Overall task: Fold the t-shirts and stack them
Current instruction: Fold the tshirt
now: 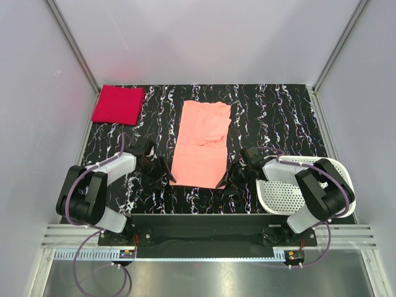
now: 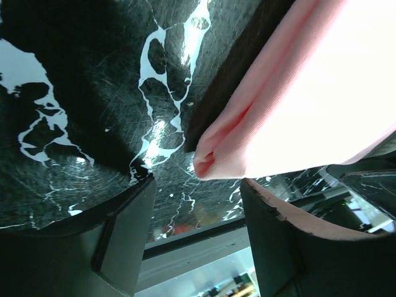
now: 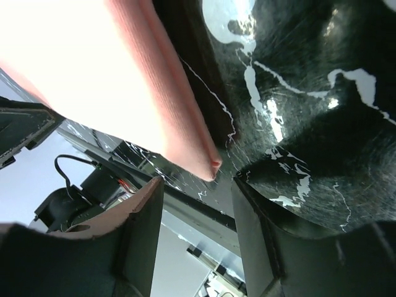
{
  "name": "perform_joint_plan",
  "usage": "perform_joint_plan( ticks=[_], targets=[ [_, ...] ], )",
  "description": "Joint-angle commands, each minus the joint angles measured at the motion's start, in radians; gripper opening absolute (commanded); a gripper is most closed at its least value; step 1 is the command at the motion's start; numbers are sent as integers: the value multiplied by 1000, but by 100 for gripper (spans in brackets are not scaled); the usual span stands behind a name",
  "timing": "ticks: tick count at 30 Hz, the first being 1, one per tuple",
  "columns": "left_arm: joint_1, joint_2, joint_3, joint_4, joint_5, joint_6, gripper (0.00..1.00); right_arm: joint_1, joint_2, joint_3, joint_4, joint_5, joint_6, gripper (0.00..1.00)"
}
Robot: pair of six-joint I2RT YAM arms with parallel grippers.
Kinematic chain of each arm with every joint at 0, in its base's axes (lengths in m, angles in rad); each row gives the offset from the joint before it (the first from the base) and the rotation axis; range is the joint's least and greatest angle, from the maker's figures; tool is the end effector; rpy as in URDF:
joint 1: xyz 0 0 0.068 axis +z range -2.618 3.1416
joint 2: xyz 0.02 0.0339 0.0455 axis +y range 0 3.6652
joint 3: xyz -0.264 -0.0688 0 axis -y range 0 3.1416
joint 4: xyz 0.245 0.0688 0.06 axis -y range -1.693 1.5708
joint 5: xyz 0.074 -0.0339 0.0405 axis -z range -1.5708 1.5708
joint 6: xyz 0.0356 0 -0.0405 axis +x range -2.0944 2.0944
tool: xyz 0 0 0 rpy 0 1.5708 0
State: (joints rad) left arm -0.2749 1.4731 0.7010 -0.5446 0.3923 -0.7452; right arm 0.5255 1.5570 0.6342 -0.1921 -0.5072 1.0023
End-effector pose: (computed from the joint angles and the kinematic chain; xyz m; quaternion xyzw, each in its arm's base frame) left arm 0.2259 -0.0778 0.1448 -0.2027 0.9519 -0.2294 0.0141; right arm 0.2148 0.1446 0.1240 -0.1676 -0.9297 -0.3278 0.0111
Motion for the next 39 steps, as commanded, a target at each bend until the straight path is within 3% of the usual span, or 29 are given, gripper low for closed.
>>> perform_joint_plan(
  ticks=[1, 11, 20, 31, 39],
  targets=[
    [-7, 61, -23, 20, -70, -20, 64, -1, 28, -8, -1, 174, -5, 55],
    [-7, 124, -5, 9, -101, -26, 57, -9, 78, 48, -56, 206, -53, 55],
    [-7, 196, 46, 21, -107, 4, 41, -18, 75, 36, -84, 223, -85, 55],
    [-6, 217, 64, 44, -93, 33, 27, -41, 90, 54, -110, 225, -126, 55],
    [-7, 220, 69, 37, -82, 55, 14, -41, 160, 58, -66, 184, -134, 50]
  ],
)
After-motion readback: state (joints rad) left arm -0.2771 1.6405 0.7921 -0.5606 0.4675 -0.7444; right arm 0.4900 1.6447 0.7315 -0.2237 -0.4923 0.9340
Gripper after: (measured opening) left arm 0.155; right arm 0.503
